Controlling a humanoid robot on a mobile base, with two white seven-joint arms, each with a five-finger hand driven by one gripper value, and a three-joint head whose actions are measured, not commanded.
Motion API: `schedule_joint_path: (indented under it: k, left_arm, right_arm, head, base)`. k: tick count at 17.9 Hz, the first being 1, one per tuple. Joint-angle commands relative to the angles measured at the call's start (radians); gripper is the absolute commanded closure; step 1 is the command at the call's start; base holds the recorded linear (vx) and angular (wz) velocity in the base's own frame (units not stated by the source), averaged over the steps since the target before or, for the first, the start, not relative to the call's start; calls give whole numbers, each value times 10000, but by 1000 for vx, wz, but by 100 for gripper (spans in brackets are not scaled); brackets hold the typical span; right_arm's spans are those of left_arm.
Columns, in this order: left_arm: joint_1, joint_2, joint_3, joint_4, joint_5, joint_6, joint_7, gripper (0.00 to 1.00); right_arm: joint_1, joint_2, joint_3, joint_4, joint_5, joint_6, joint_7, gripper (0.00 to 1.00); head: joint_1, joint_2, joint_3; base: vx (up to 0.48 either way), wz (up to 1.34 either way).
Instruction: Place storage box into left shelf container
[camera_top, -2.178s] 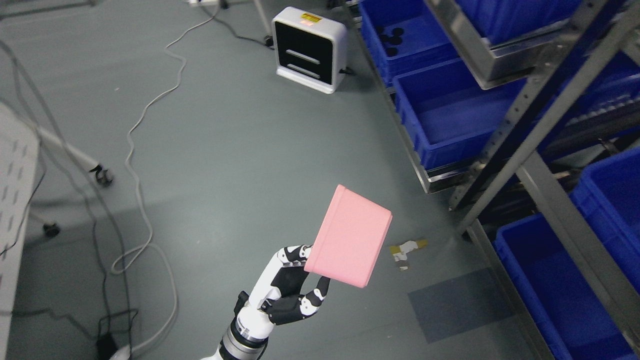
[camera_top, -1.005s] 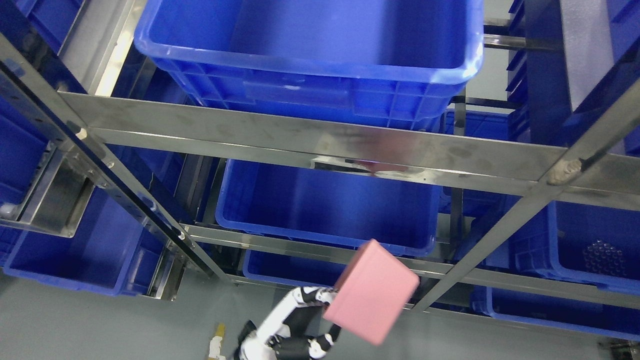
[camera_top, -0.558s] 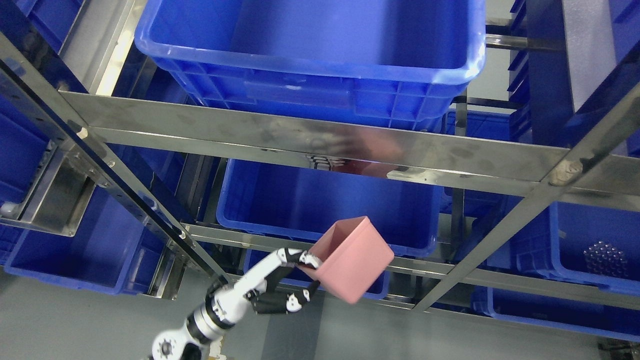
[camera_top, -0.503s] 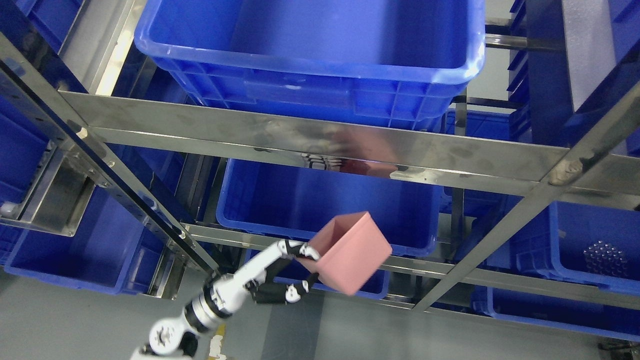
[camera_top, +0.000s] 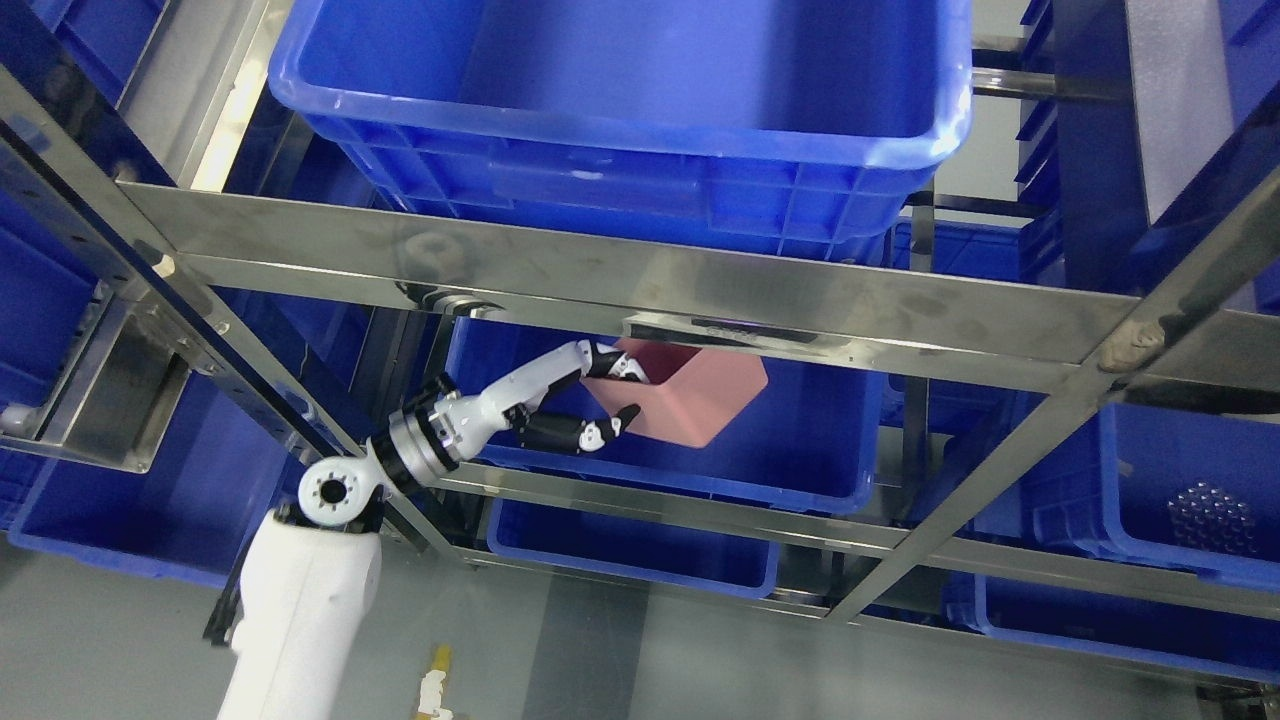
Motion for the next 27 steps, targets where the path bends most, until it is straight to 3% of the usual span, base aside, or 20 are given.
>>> schedule_joint_path:
  k: [1, 4, 5, 8, 12, 14, 16, 19, 21, 24, 27]
  left_arm:
    - [-1513, -673, 310, 4176, -3096, -92, 171, 95]
    - [-1514, -673, 309, 4289, -3376, -138, 494, 91]
    - [-1529, -673, 355, 4198, -3315, -154, 631, 81]
    - [-1529, -673, 462, 3694, -3117, -185, 1549, 36]
    - [-1315, -673, 983, 2025, -974, 136, 1798, 19]
    - [-735, -673, 1504, 35, -129, 1526, 2346, 1]
    - [290, -673, 1567, -2265, 854, 2603, 4379, 1]
    - [1870, -673, 1232, -4724, 965, 3449, 7986, 1]
    - [3022, -673, 695, -5604, 965, 3208, 8455, 0]
    - [4173, -673, 556, -5559, 965, 1553, 8441, 0]
    - [5019, -673, 157, -5559, 950, 814, 8441, 0]
  right_arm:
    - [92, -175, -46, -175, 15, 3, 6, 0]
    - [92, -175, -46, -175, 15, 3, 6, 0]
    - [92, -175, -46, -175, 15, 3, 6, 0]
    - [92, -175, -46, -175, 15, 3, 6, 0]
    - [92, -175, -46, -175, 15, 3, 6, 0]
    - [92, -175, -46, -175, 15, 3, 6, 0]
    - [92, -175, -46, -175, 15, 3, 6, 0]
    - [92, -175, -46, -175, 15, 3, 6, 0]
    - [92, -175, -46, -175, 15, 3, 6, 0]
    - [92, -175, -46, -175, 15, 3, 6, 0]
    - [92, -175, -46, -175, 15, 3, 6, 0]
  head:
    - [0, 0, 0]
    - [0, 0, 0]
    - [0, 0, 0]
    - [0, 0, 0]
    - [0, 0, 0]
    - [0, 0, 0]
    - [0, 0, 0]
    - [0, 0, 0]
    - [0, 0, 0]
    - [0, 0, 0]
    - [0, 0, 0]
  base:
    - [0, 0]
    - [0, 0]
    - [0, 0]
    - [0, 0]
    - [0, 0]
    - [0, 0]
    - [0, 0]
    - [0, 0]
    - [0, 0]
    - [0, 0]
    - [0, 0]
